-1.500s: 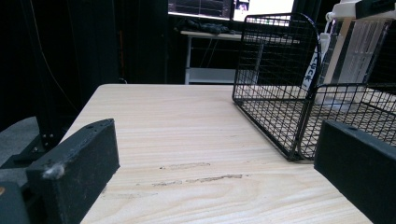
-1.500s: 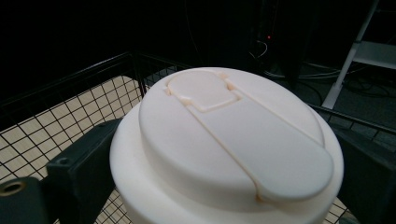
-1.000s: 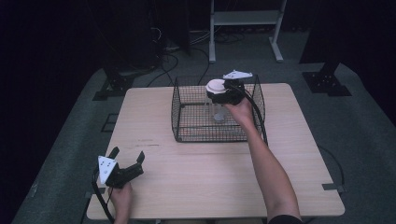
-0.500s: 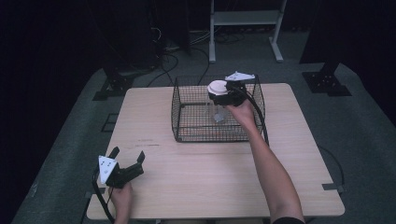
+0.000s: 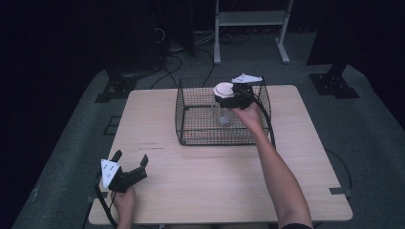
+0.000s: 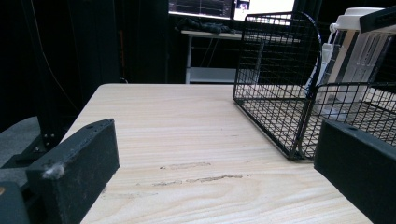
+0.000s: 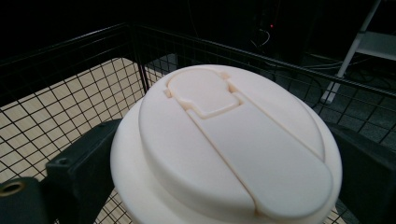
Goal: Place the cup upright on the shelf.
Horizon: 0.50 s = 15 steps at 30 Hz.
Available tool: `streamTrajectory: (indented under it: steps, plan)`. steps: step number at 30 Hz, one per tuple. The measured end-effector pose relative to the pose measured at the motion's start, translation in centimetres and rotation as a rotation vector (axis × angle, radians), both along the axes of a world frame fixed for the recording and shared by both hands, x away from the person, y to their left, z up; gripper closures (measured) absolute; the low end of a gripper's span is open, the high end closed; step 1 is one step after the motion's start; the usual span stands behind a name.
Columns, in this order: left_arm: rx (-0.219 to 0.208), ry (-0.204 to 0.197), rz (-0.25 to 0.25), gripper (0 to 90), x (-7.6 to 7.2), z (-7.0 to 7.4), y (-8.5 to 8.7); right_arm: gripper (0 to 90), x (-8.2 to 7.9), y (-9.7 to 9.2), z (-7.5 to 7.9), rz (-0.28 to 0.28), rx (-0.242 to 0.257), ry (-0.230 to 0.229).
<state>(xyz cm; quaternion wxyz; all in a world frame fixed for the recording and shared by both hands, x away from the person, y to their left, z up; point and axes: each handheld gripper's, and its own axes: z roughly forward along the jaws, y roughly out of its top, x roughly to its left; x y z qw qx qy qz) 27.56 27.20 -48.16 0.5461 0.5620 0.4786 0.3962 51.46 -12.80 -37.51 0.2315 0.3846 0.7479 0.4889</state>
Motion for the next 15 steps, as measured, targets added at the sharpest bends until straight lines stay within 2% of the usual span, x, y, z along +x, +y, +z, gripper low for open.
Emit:
streamTrajectory:
  steps: [6,15]
  plan:
    - [0.0,-0.003,-0.003,0.0,-0.05,0.0,0.03,2.3,-0.09,-0.12,0.13,-0.005,0.018,0.009]
    - [0.002,-0.003,-0.002,0.0,-0.03,0.0,-0.05,0.0,-0.54,-0.63,0.91,-0.011,0.041,-0.012]
